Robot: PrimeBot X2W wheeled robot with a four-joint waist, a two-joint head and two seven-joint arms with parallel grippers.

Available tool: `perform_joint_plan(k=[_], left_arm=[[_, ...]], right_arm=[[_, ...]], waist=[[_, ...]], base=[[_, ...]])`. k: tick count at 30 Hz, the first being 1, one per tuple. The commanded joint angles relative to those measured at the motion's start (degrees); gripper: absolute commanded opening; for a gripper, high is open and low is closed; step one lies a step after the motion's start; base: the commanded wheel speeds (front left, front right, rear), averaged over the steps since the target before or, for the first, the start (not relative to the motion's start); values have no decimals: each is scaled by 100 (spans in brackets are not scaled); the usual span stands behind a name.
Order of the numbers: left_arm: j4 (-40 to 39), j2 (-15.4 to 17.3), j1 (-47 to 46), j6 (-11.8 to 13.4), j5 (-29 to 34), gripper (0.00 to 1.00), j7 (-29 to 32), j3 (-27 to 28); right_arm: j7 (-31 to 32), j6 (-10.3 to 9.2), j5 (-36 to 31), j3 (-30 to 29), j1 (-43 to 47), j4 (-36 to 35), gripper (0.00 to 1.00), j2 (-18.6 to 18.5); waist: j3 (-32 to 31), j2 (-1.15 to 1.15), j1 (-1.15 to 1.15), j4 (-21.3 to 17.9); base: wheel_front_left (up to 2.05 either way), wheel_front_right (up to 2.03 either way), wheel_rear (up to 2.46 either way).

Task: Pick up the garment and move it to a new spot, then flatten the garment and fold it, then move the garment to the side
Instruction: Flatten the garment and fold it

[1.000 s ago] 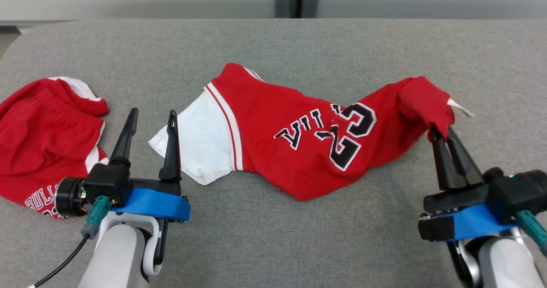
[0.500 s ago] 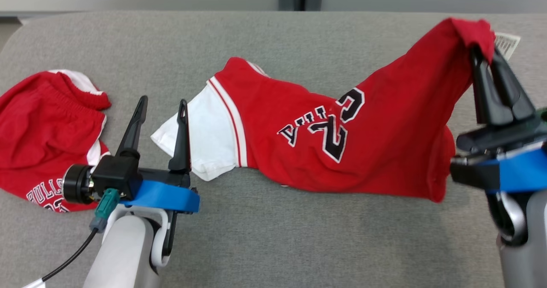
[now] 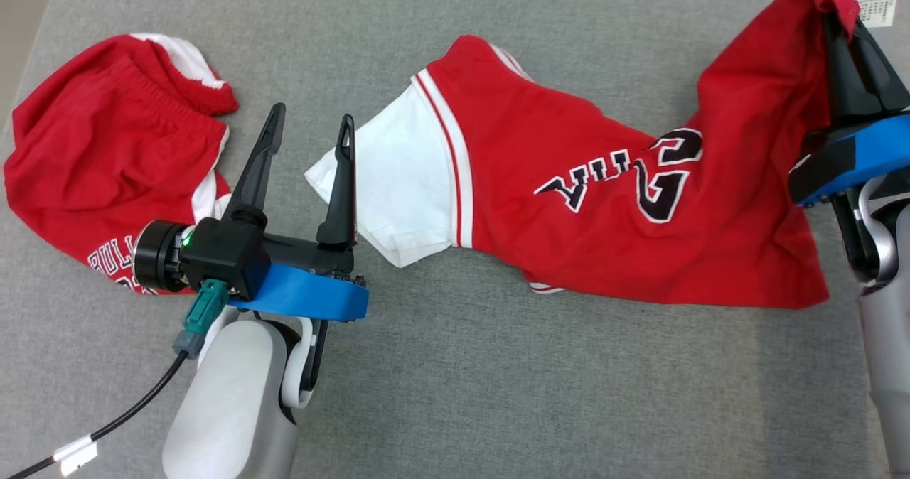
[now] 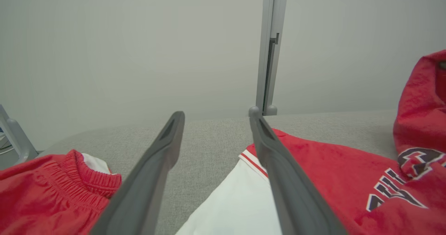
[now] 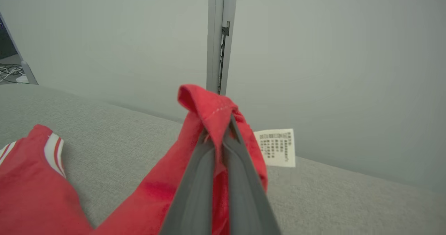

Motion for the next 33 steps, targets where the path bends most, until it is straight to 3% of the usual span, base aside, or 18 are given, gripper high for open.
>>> perform_joint_plan(k=[1, 2, 7, 10, 13, 23, 33], left_arm=[[0, -37, -63, -11, 47, 100, -28, 19], [4, -46, -47, -15, 62, 100, -28, 27], [58, -51, 94, -14, 122, 100, -28, 131], [117, -20, 182, -21, 164, 100, -28, 198], [171, 3, 261, -19, 165, 100, -28, 242], [413, 211, 836, 3, 160, 100, -28, 491], [585, 312, 1184, 28, 55, 100, -28, 548]], right_arm=[[-184, 1, -9, -96, -203, 393, 39, 0], [-272, 1, -15, -124, -251, 574, 99, 32], [-818, 1, -15, -246, -123, 1089, 100, 151], [-1020, 1, 33, -273, 183, 1016, 100, 256], [-1099, 1, 51, -294, 431, 805, 100, 302], [-1157, 1, 27, -415, 2461, -930, 100, 949], [-923, 1, 147, -338, 3435, -1540, 100, 1213]], waist=[[89, -1, -1, 85], [85, -1, -1, 82], [-45, -1, -1, -46], [-205, -1, -1, -170], [-341, -1, -1, -263], [-1107, -1, -1, -719], [-1433, -1, -1, -901]], base=[[0, 0, 0], [0, 0, 0], [0, 0, 0], [0, 0, 0], [0, 0, 0], [0, 0, 0], [0, 0, 0]])
